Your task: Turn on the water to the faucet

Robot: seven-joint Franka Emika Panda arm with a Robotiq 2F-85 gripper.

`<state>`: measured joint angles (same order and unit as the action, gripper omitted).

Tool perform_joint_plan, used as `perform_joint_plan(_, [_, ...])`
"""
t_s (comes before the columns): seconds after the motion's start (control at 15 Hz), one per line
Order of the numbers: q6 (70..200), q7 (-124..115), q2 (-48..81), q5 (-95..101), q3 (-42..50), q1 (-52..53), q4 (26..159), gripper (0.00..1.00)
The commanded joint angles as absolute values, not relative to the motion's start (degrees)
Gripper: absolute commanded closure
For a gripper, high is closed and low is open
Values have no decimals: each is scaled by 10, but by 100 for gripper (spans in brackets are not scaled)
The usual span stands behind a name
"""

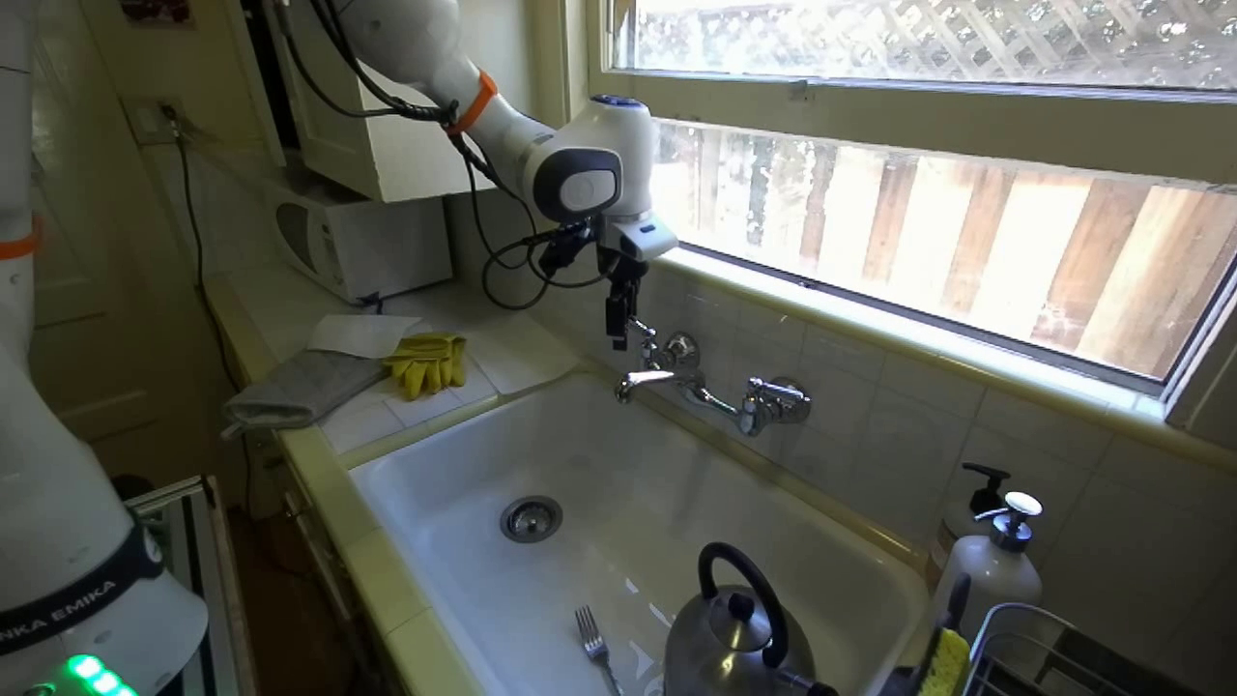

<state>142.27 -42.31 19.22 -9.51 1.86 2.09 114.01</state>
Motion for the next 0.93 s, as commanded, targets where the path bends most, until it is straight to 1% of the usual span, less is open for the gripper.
perform_joint_plan(0.0, [1431, -445, 200, -115, 21, 29, 1136, 0])
perform_joint_plan(0.73, [1454, -492, 215, -98, 27, 42, 1137, 0])
perform_joint_plan(0.87, [1441, -475, 213, -89, 27, 40, 1138, 0])
